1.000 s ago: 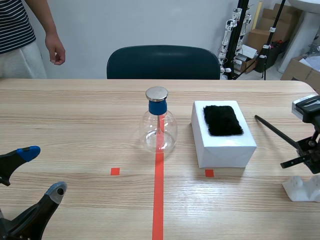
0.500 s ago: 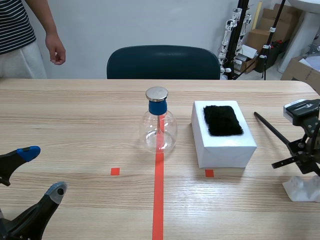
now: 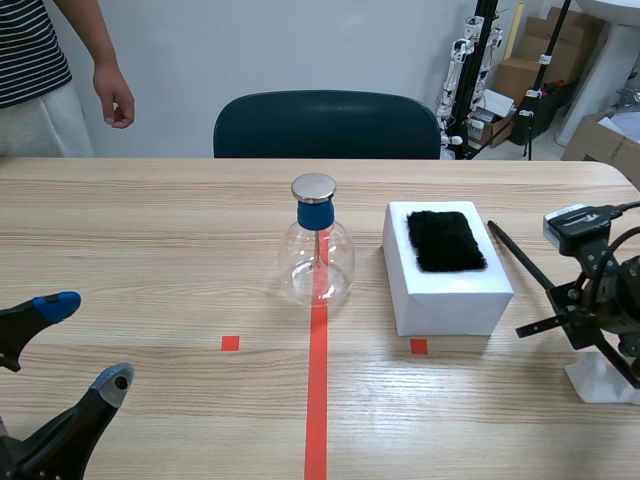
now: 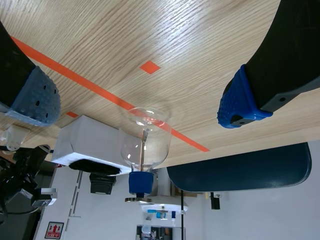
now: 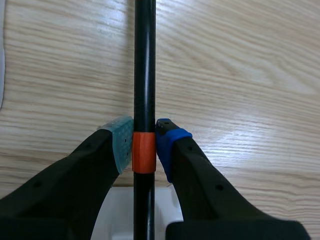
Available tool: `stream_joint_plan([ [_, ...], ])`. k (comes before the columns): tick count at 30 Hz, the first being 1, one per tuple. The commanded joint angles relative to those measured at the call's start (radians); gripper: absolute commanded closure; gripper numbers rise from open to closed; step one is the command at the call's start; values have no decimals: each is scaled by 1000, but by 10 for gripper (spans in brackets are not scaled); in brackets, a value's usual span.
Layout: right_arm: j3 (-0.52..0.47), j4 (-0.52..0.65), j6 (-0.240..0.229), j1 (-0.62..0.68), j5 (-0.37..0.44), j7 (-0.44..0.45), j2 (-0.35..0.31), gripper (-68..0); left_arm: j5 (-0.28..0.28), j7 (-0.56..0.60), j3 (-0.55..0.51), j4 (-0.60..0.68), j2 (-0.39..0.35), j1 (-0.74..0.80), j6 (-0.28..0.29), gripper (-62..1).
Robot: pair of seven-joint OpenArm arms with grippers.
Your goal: Do the electroscope experiment. put the rod down on the box
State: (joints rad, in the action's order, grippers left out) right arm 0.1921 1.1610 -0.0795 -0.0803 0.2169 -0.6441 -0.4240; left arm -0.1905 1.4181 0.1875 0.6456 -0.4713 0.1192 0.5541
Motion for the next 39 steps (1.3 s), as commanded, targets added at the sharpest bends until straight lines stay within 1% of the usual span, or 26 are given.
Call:
stream_joint_plan([
  [1,1,-3,4,-22,8,12,-16,-102,6,10,-3,14,-9,-3,2,-623],
  [5,1,-27,4,-23,24,23,-16,-102,6,10,-3,14,-9,-3,2,-623],
  [10,1,-58,4,-27,77,23,-16,-102,6,10,-3,14,-9,-3,2,-623],
  [12,1,-67,9,-36,85,22,-16,-102,6,10,-3,14,-9,-3,2,-623],
  [14,1,-70,39,-43,87,23,-16,-102,6,10,-3,14,-9,-3,2,-623],
  [17,1,-70,101,-50,90,27,-16,-104,6,10,-3,14,-9,-3,2,-623],
  [18,1,-70,122,-51,90,31,-16,-121,6,10,-3,14,-9,-3,2,-623],
  [19,1,-70,142,-53,90,36,-16,-156,6,10,-3,14,-9,-3,2,-623],
  [21,1,-70,160,-54,90,54,-16,-241,6,10,-3,14,-9,-3,2,-623],
  [23,1,-70,163,-53,89,70,-16,-302,6,10,-3,14,-9,-3,2,-623],
  [26,1,-70,163,-53,89,71,-17,-358,6,10,-3,14,-9,-3,2,-623],
  [34,1,-66,158,-53,82,72,-17,-568,6,10,-3,14,-9,-3,2,-623],
  [35,1,-63,159,-53,80,70,-17,-578,6,10,-3,14,-9,-3,2,-623],
  [39,1,-63,158,-53,79,66,-19,-578,6,10,-3,14,-9,-3,2,-623],
])
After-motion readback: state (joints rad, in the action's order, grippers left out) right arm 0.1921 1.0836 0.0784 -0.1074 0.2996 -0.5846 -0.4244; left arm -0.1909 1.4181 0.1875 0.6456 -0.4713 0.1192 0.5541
